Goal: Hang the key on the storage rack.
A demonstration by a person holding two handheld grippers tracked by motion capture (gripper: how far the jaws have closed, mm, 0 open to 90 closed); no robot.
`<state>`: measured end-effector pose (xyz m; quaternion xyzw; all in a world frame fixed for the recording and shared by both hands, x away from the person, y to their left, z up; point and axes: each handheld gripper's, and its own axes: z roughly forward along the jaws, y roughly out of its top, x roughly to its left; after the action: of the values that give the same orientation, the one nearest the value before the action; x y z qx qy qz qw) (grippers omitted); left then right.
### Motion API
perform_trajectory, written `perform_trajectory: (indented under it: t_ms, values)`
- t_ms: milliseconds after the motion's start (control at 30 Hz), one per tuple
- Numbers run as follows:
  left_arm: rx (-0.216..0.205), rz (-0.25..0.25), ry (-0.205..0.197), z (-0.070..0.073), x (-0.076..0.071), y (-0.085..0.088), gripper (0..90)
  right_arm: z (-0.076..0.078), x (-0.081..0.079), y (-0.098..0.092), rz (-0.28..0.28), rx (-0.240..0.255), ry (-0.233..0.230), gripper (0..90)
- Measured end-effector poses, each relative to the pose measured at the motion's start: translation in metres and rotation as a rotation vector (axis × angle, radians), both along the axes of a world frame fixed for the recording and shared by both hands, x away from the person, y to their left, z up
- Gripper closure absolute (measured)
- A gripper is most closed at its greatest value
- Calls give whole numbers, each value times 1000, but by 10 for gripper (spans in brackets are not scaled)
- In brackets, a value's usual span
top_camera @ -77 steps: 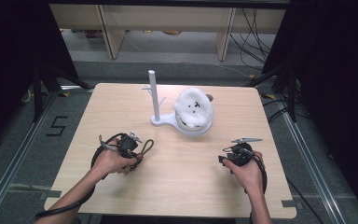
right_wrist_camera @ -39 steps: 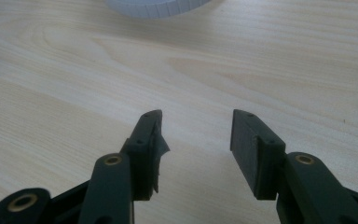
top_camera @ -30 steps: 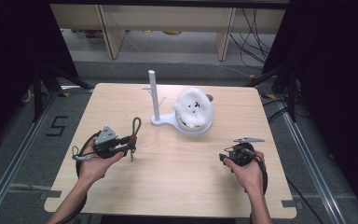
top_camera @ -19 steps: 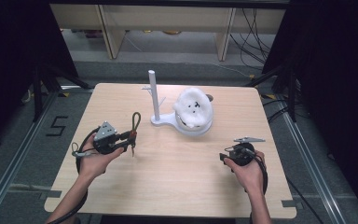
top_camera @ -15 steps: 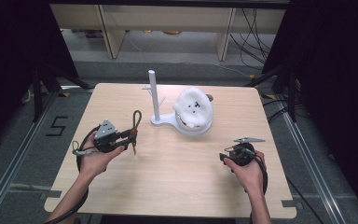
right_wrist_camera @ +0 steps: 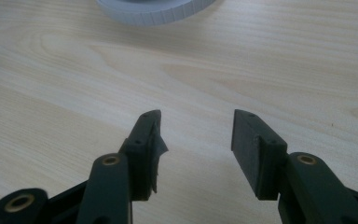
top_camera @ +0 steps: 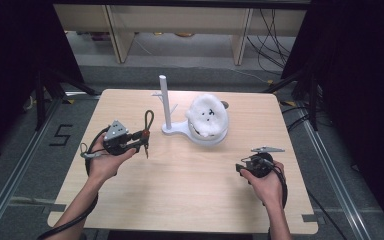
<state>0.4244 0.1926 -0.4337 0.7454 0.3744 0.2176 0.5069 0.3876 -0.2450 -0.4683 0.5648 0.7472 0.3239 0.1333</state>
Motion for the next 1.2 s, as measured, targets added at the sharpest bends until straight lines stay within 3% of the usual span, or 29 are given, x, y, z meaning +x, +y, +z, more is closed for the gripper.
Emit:
perform_trajectory:
  t_ms: [200,667,867,1200]
  values:
    - [-22,4,-11,2,5,0,682,0,0,1,-3,5,1,530]
    - [-24,15,-23,12,14,0,681,-2,1,1,2,16,-3,526]
    - [-41,16,-28,15,19,0,681,-3,1,0,16,0,-16,524]
    - [-30,16,-25,21,31,-5,681,0,0,-1,-3,-1,0,522]
